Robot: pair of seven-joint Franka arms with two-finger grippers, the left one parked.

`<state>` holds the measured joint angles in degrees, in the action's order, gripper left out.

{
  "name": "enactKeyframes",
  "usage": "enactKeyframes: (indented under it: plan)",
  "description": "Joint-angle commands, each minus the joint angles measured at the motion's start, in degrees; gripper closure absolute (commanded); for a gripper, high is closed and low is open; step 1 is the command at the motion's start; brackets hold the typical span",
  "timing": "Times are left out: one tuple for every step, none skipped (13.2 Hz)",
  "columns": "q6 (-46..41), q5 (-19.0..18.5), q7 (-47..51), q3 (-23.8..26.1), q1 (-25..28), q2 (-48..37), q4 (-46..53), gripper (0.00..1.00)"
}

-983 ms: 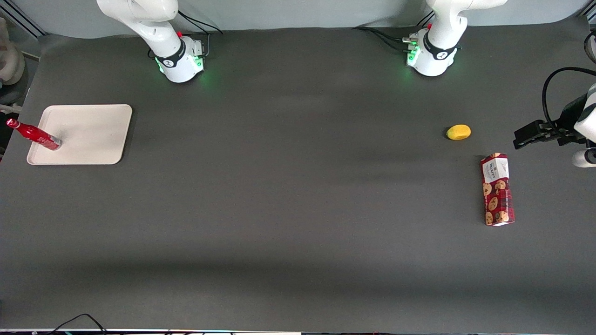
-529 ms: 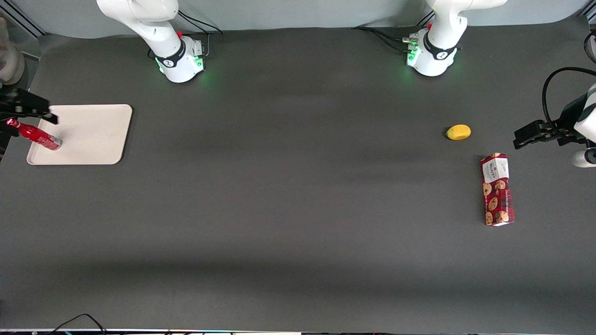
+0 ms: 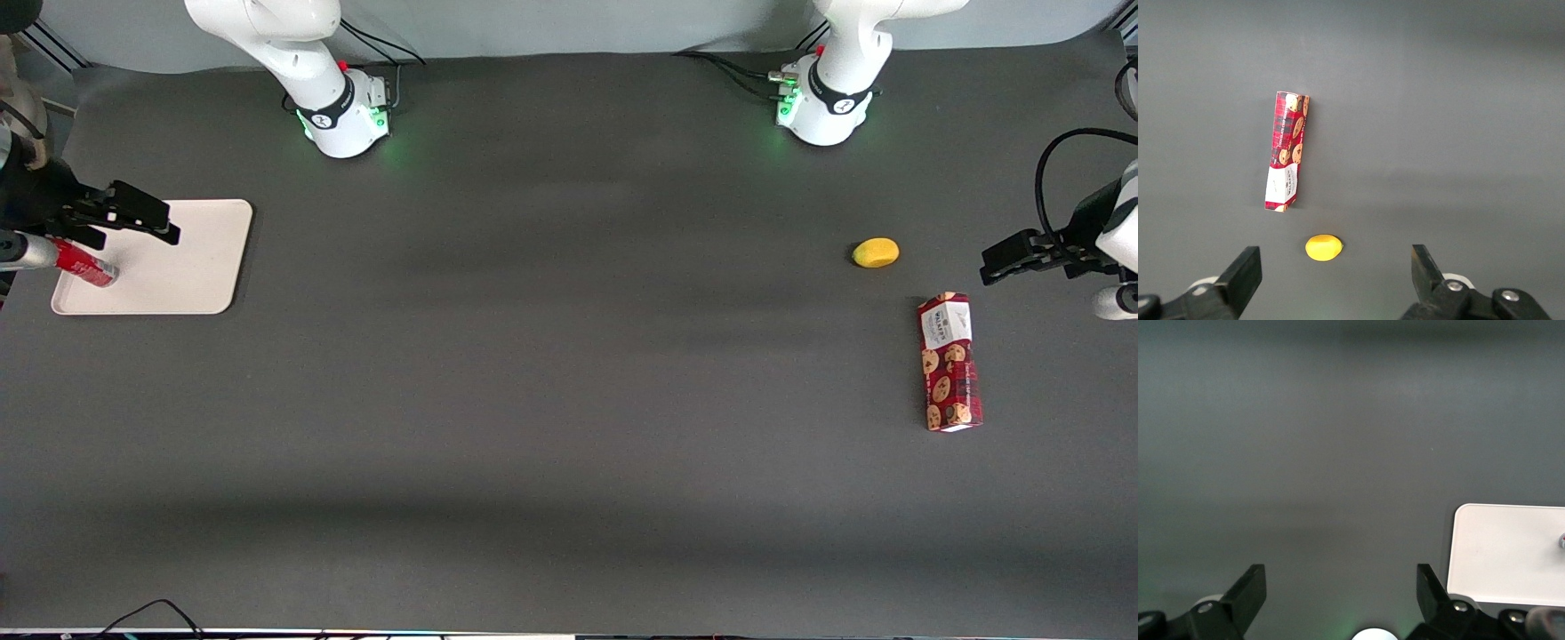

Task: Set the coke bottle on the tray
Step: 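Open the right gripper and raise it away from the bottle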

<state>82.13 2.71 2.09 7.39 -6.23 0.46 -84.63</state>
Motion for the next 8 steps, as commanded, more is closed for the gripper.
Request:
enactKeyframes:
  plan:
    - [-1.0, -1.2, 1.6, 0.3, 0.1, 1.8, 5.4, 0.0]
    - [-1.1, -1.1, 1.6, 0.5, 0.4, 1.8, 5.3, 0.0]
    - [-1.1, -1.1, 1.7, 0.8, 0.6, 1.9, 5.3, 0.0]
    - [-1.1, -1.1, 2.0, 1.1, 0.6, 1.9, 5.2, 0.0]
    - [-1.1, -1.1, 4.6, 1.7, 0.6, 2.0, 5.2, 0.0]
    - [-1.1, -1.1, 7.3, 2.4, 0.6, 2.0, 5.1, 0.0]
    - [-1.1, -1.1, 7.8, 2.8, 0.6, 2.0, 5.2, 0.0]
    - [-1.1, -1.1, 7.8, 2.9, 0.3, 1.9, 5.1, 0.0]
